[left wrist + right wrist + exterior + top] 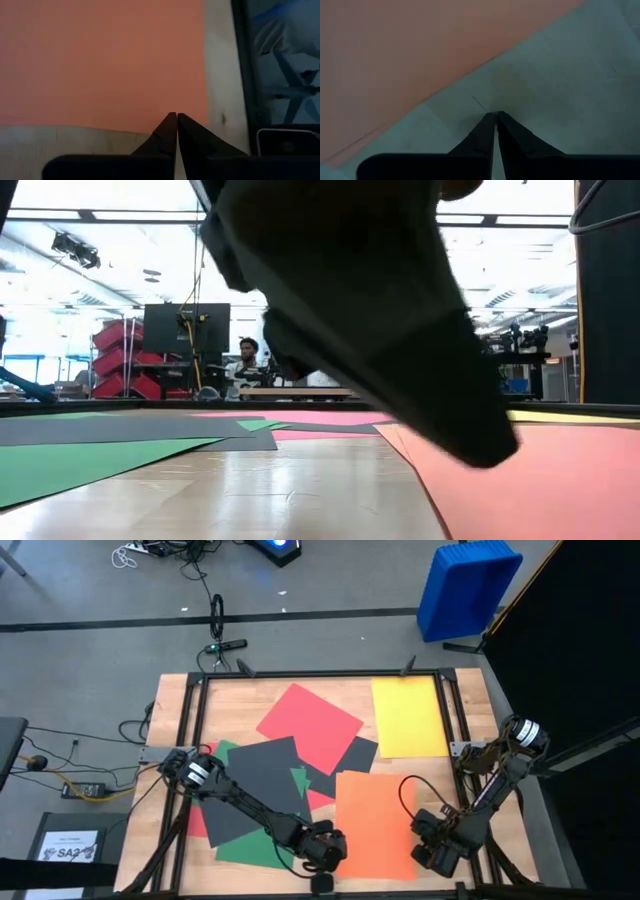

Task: Organize paper
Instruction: Stack the orange colored paper on top of the orange colored papers

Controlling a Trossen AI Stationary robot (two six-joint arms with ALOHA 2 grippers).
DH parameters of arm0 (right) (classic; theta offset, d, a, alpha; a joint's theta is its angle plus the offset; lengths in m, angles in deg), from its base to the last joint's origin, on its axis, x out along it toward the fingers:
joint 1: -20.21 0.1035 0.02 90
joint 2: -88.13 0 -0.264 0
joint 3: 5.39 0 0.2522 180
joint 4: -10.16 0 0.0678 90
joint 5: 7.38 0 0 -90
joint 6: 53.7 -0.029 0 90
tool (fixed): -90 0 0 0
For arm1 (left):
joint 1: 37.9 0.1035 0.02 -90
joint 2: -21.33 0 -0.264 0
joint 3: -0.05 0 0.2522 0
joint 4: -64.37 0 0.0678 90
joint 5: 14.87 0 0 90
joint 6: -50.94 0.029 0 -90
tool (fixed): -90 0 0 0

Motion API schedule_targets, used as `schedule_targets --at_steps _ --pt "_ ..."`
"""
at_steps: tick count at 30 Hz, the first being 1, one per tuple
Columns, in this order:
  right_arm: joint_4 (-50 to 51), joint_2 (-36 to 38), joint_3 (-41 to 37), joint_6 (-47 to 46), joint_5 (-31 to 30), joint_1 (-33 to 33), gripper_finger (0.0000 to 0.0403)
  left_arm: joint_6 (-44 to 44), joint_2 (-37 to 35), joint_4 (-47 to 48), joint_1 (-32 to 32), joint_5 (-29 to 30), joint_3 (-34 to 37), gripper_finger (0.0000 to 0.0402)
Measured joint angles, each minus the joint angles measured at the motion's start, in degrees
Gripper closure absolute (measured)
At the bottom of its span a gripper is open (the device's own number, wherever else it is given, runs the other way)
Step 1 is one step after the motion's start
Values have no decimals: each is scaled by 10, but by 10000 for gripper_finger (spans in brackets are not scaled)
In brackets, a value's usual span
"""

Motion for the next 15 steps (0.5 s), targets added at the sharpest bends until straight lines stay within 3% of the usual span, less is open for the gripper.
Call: schedule_targets --at_steps 6,15 --pt "60 13 0 0 -3 0 403 18 -1 24 4 18 -20 402" --pt "195 27 -18 15 -7 -42 403 28 -2 173 22 37 -53 402"
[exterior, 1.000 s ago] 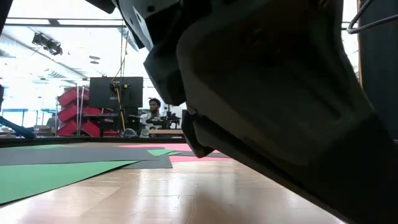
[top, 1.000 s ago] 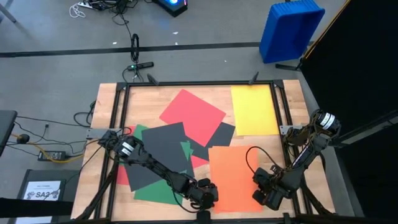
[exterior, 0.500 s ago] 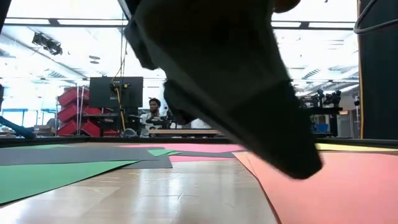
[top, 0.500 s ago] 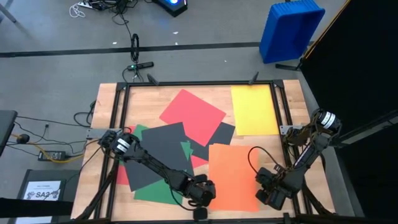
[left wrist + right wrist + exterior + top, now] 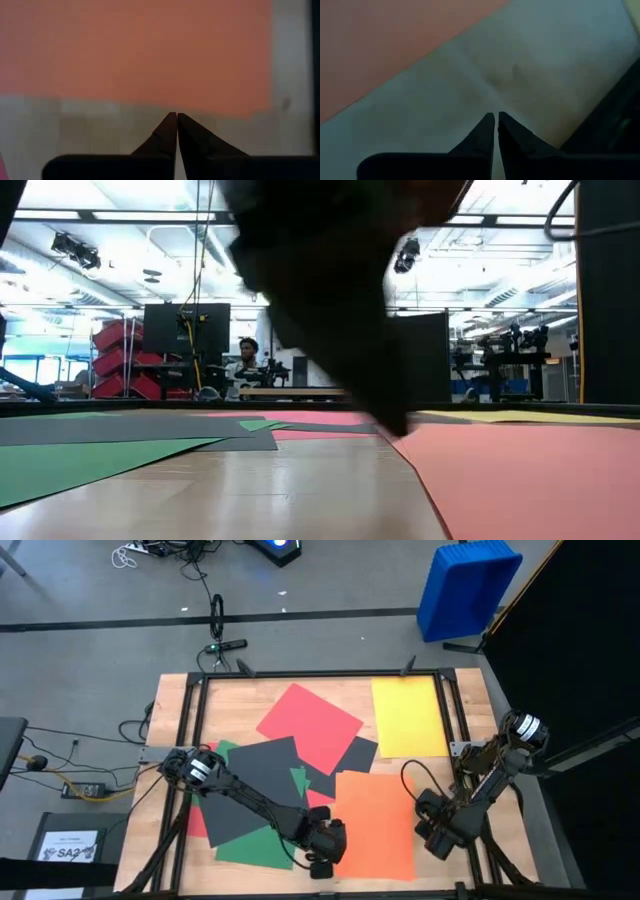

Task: Organize paper
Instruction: Stack the orange colored paper on top of the orange colored papers

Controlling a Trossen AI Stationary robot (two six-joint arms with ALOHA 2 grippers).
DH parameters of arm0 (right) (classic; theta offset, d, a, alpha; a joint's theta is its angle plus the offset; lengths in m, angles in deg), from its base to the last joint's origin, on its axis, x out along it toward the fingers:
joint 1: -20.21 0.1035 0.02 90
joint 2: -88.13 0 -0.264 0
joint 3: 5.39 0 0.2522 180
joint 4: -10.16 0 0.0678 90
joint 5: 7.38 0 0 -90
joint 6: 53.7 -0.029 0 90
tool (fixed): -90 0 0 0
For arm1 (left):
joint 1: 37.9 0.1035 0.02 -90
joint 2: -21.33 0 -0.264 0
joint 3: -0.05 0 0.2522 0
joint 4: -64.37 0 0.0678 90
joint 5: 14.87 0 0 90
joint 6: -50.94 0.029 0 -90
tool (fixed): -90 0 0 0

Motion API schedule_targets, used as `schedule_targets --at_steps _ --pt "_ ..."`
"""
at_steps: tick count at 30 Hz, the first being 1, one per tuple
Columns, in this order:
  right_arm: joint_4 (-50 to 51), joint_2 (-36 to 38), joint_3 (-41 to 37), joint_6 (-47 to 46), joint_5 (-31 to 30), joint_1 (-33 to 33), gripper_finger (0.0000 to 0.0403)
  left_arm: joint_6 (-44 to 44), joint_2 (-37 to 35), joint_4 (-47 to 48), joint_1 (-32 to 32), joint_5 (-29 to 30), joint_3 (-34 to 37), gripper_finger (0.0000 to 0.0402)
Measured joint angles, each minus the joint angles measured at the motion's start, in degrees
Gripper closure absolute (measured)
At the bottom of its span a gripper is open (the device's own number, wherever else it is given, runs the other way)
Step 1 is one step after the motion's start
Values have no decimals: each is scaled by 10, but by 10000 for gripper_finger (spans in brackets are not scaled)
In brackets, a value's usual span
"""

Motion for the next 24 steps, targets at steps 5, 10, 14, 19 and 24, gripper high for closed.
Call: schedule_targets --at_steps 5,10,14,19,24 --pt "-54 5 -47 56 8 -48 403 -19 0 29 -6 -35 0 402" --pt "-80 9 -63 95 17 -84 403 -24 0 10 -9 -50 0 402" --pt "-81 13 -64 124 14 -107 403 -25 13 -14 -9 -69 0 402" --pt "-78 20 -66 149 0 -126 403 -35 31 -27 -9 -89 -2 402" --pt "-85 20 -67 169 -11 -143 403 -39 33 -37 -10 -89 -2 402"
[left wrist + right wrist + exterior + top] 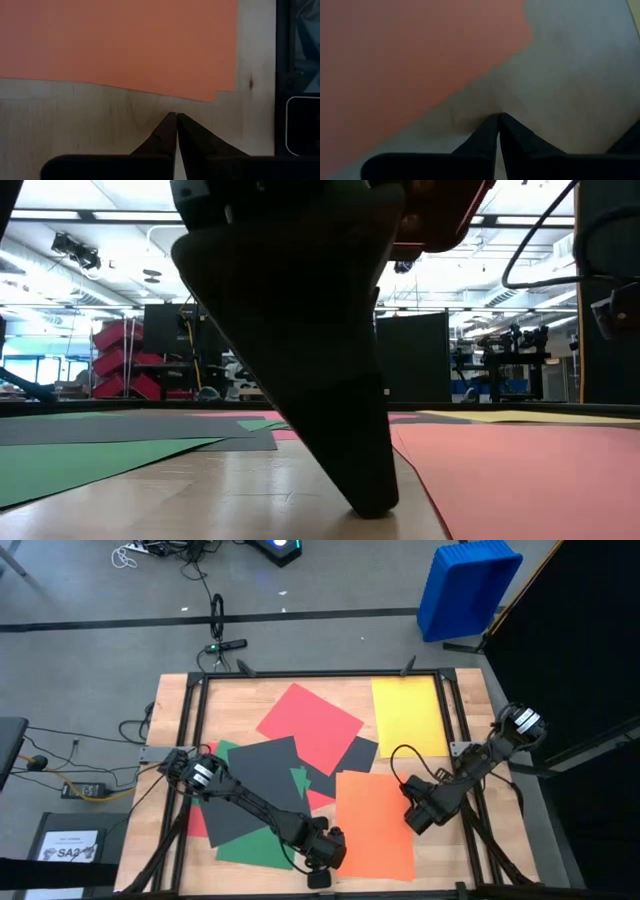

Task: Organize paper
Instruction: Stack the orange colored paper on top of the orange colored papers

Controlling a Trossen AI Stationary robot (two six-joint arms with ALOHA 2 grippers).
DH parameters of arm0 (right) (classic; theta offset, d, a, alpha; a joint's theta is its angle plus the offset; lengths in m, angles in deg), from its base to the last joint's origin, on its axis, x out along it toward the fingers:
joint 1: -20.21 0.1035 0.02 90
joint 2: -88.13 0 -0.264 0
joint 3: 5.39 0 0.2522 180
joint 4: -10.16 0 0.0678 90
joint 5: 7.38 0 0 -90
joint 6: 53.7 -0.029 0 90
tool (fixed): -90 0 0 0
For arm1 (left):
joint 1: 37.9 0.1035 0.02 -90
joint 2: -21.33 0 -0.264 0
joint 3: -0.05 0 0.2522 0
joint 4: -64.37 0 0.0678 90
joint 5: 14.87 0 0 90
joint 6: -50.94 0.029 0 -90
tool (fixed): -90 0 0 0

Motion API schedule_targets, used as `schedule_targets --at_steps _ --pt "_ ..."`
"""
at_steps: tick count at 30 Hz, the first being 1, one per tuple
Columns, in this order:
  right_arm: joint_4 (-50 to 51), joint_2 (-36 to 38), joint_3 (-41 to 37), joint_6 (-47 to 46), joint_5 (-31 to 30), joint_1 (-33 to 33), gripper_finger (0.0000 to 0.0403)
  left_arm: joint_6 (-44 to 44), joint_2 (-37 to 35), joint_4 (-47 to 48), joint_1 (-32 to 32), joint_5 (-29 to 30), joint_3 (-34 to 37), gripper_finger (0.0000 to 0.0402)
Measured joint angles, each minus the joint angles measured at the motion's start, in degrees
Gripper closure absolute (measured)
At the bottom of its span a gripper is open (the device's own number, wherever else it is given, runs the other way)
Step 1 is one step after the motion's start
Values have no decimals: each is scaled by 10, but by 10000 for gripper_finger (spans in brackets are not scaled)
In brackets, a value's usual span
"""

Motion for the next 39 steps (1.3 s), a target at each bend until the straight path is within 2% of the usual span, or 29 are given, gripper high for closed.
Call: schedule_targets --at_steps 28,35,39 --pt "-45 5 0 82 -62 -81 402 16 6 -95 -1 -9 -3 402" --pt "-30 33 0 81 -70 -81 402 16 6 -74 -1 2 -5 402" --pt "-5 69 0 72 -70 -80 402 30 6 -51 -1 4 -36 402"
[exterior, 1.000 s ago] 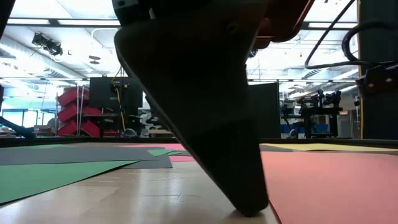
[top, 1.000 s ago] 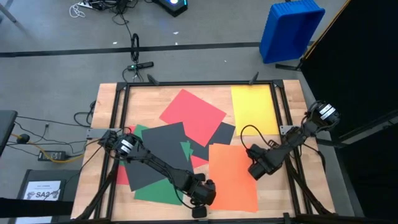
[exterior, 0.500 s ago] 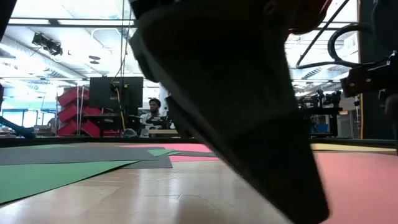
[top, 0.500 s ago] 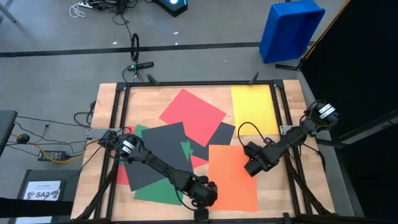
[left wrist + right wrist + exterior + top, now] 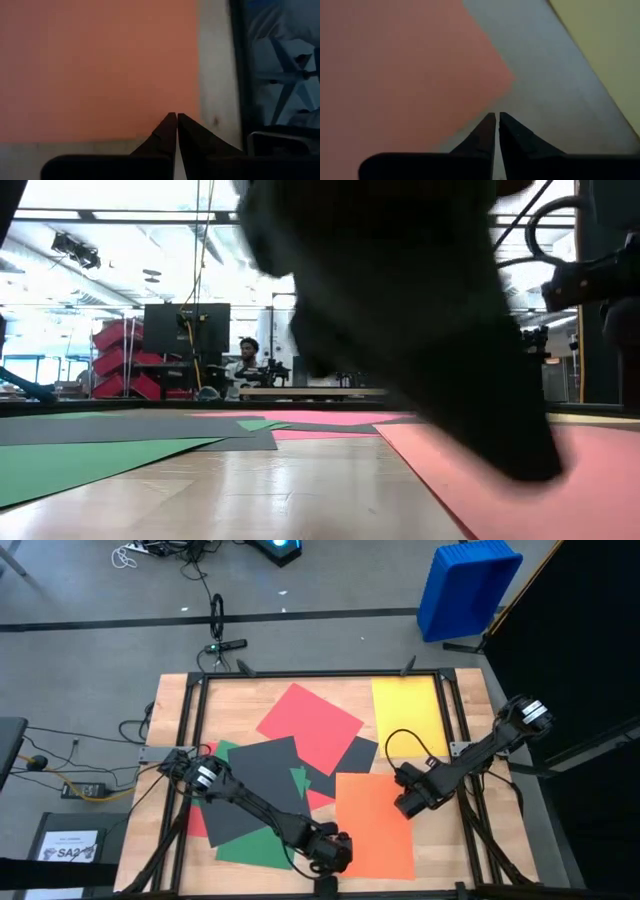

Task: Organize paper
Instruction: Stack the orange colored paper on top of the orange colored papers

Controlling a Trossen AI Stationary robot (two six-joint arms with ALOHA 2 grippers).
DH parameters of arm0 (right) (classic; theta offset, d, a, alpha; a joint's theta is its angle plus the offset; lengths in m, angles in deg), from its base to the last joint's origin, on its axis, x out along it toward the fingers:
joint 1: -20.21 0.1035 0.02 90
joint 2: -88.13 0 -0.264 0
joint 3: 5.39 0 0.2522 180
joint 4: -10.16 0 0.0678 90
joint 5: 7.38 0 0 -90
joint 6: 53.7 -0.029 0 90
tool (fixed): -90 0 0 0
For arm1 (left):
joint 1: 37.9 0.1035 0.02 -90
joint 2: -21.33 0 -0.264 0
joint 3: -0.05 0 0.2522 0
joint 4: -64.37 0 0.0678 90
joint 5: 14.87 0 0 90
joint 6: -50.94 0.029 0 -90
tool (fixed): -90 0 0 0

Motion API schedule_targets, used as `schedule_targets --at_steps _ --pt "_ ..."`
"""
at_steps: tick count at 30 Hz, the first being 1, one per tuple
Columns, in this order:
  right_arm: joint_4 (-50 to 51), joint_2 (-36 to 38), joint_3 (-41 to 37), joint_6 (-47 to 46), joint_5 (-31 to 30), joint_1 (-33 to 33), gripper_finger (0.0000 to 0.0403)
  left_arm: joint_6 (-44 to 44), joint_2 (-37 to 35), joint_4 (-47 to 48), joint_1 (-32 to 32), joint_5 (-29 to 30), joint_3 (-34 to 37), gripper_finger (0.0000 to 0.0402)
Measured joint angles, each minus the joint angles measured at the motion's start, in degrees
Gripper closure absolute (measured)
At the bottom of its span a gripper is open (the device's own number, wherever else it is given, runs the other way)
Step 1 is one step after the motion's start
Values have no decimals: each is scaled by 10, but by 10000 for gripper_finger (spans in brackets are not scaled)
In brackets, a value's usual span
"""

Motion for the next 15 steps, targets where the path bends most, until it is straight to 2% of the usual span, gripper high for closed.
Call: schedule_targets --at_steps 4,8,12,15 --pt "34 43 0 -21 -1 2 402 31 -1 41 0 19 -46 402" --pt "25 87 5 -28 -25 14 403 70 -2 85 0 59 -95 402" --pt "-19 109 30 19 -64 36 403 106 -2 103 -2 114 -118 402" --pt "-91 107 46 78 -76 60 403 128 -2 116 3 128 -117 402"
